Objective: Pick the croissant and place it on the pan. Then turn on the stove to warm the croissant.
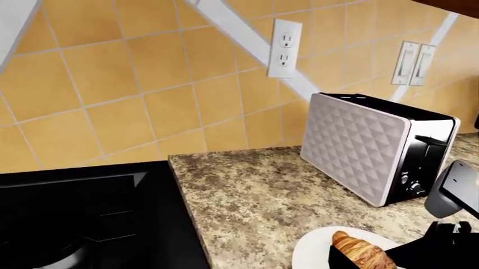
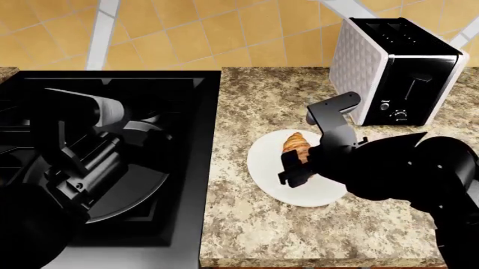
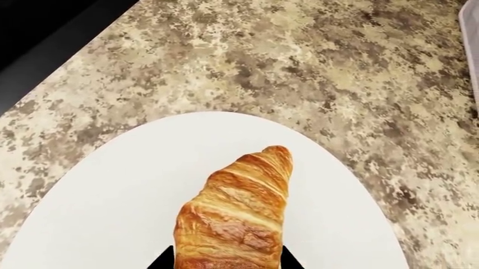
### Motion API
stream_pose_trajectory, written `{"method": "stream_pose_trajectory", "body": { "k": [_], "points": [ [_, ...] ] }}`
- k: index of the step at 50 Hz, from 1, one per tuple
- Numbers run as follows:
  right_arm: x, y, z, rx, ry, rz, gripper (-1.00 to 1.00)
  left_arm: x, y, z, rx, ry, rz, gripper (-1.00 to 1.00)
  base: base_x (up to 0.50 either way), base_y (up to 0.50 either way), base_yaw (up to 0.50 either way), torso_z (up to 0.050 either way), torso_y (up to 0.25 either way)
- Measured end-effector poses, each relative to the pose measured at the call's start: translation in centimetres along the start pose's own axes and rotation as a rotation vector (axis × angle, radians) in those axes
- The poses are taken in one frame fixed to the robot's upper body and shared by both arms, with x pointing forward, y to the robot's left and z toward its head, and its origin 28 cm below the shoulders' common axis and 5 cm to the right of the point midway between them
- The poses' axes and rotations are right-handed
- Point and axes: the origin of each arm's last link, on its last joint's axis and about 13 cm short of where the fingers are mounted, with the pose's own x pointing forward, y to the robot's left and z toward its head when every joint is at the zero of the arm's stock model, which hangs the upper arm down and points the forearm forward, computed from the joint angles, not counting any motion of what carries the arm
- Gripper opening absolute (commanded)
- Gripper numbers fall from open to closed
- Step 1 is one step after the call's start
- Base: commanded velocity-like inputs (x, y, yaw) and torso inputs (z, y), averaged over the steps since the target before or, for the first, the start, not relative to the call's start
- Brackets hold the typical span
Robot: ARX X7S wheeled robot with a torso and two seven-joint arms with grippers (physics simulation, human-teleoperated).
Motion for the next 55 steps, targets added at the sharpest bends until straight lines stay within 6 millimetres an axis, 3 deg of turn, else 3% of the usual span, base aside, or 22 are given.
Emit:
{"method": "stream_pose_trajectory", "body": {
  "k": [27, 55],
  "points": [
    [-1.6, 0.5, 0.7, -0.013, -0.104, 0.009, -1.00, -0.5, 0.1, 0.0, -0.004, -0.009, 0.016, 1.00, 0.00, 0.00, 0.00, 0.000, 0.000],
    [-7.7, 2.4, 0.2, -0.039, -0.353, 0.020, -1.00, -1.5, -0.6, 0.4, 0.005, -0.053, 0.014, 1.00, 0.00, 0.00, 0.00, 0.000, 0.000]
  ]
}}
